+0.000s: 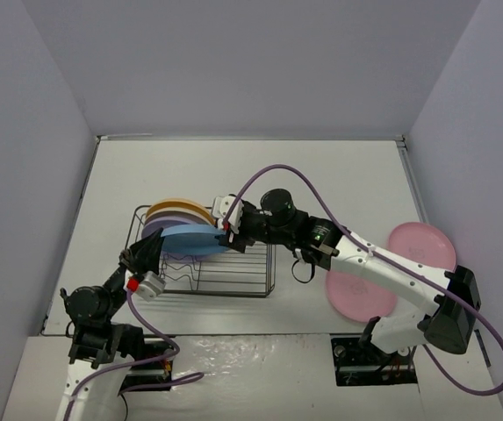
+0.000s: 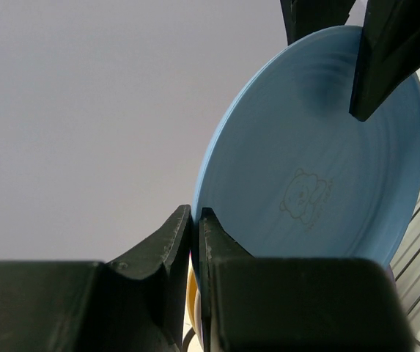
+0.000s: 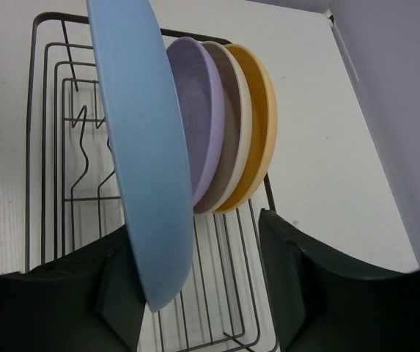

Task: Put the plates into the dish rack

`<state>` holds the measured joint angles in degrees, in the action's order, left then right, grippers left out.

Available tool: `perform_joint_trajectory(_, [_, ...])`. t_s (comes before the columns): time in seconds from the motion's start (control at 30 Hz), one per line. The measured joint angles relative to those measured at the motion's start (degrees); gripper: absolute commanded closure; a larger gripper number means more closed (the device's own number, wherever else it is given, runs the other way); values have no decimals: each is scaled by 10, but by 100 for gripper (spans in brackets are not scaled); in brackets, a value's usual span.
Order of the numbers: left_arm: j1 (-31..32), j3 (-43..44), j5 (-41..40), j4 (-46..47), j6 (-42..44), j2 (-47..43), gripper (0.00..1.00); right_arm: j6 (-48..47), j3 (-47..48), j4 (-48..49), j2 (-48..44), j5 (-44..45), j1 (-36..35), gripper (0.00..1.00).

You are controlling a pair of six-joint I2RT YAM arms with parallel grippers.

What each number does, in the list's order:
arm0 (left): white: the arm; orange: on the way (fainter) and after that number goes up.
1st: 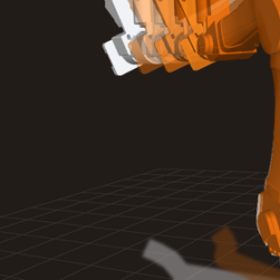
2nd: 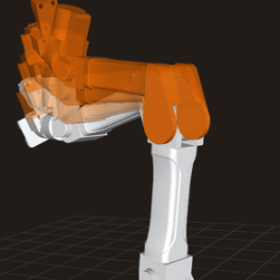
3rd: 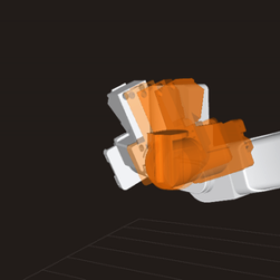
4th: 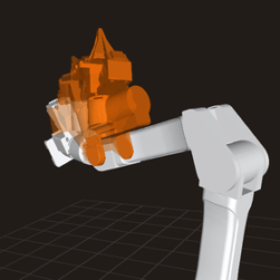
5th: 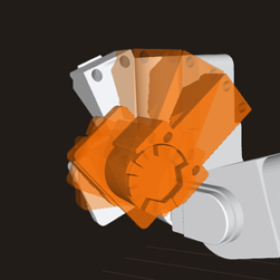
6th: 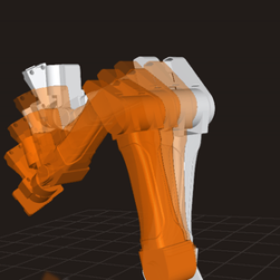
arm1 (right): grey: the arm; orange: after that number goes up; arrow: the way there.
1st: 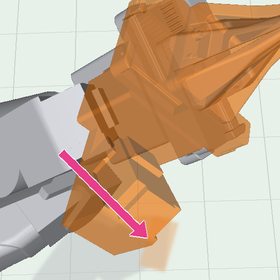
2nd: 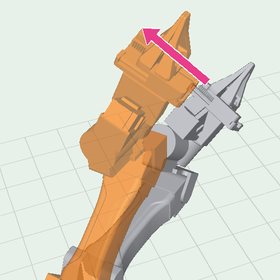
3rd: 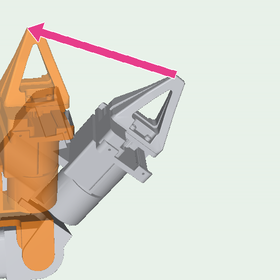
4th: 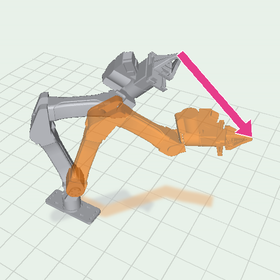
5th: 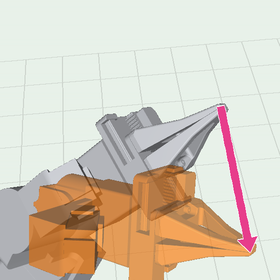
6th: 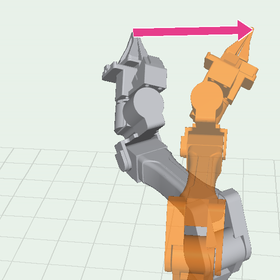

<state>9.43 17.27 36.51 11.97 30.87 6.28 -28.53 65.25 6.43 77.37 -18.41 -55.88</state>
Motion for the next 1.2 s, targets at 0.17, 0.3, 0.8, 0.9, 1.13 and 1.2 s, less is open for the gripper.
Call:
perform_joint_trajectory(0.17, [0,3,1,2,-1,1,100,0,6,3,10,-9,-2,100])
perform_joint_trajectory(0.3, [0,9,14,2,-4,2,4,4,6,8,12,2,-2,100])
perform_joint_trajectory(0.8, [0,282,-1,-33,-131,256,3,34,-9,16,-29,159,-1,100])
perform_joint_trajectory(0.9, [0,324,-52,-36,-189,309,3,38,-10,16,-58,173,-1,100])
perform_joint_trajectory(1.13, [-3,516,-336,-180,-385,450,3,23,-11,39,-78,181,-46,100])
perform_joint_trajectory(1.2, [-16,557,-392,-229,-432,486,3,13,-11,43,-61,187,-61,100])
